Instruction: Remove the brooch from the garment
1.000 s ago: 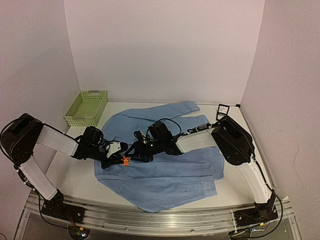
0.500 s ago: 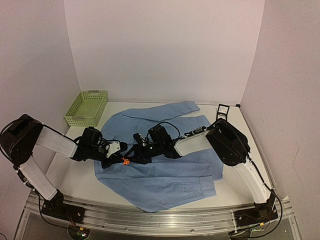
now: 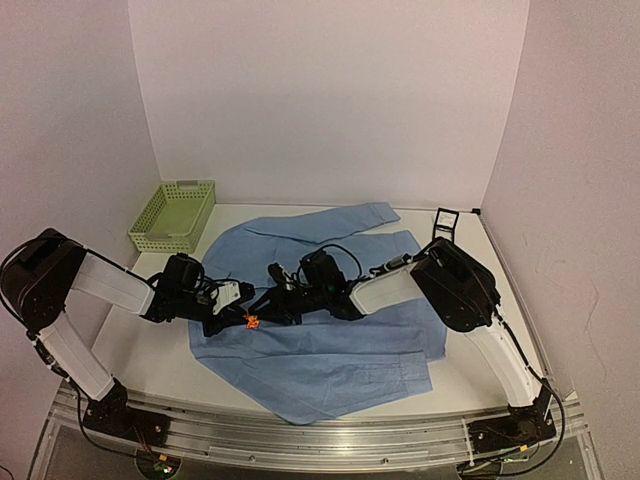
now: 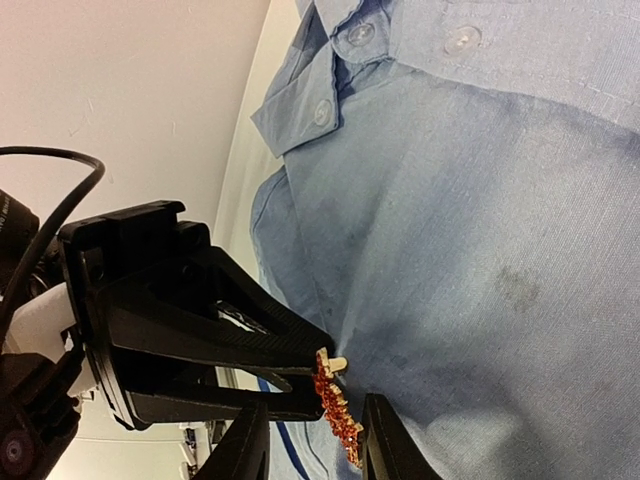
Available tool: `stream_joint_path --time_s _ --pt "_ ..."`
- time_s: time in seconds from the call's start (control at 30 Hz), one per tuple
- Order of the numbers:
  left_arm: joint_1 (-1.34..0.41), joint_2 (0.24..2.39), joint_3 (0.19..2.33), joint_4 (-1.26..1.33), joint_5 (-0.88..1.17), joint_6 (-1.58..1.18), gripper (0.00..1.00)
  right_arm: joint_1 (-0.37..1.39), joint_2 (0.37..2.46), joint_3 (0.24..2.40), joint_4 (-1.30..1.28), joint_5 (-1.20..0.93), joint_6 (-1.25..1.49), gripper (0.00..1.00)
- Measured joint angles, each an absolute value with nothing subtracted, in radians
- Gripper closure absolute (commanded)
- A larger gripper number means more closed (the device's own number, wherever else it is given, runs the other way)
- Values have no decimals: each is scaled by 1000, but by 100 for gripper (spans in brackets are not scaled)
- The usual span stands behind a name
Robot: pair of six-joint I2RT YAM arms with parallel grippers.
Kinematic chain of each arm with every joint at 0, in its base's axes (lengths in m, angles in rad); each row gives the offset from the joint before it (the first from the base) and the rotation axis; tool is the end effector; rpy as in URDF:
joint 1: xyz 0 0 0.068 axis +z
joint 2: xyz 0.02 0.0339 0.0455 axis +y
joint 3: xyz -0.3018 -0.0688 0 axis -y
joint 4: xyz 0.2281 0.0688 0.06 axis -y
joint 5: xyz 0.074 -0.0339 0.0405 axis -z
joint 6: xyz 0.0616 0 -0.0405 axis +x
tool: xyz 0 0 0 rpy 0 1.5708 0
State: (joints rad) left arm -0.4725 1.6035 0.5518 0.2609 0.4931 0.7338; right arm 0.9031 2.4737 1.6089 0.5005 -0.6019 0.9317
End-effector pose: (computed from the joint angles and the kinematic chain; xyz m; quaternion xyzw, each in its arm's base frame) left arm 0.2408 -0.1558 0.1557 0.5852 0.6860 -0.1758 0.3950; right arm 0.3238 0.4670 0.1213 -0.1569 0.7888 0.5786 0.1355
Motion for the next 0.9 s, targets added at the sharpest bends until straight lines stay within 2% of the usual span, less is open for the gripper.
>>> stream_joint_path --time_s 0.17,0.47,0.9 --pt "-472 1604 552 262 492 710 100 903 2474 1572 578 -602 973 64" --pt "-472 1604 554 263 485 659 100 916 2474 1463 751 -583 1026 62" --pt "-472 1604 554 273 485 654 100 922 2491 1482 802 -542 1025 67"
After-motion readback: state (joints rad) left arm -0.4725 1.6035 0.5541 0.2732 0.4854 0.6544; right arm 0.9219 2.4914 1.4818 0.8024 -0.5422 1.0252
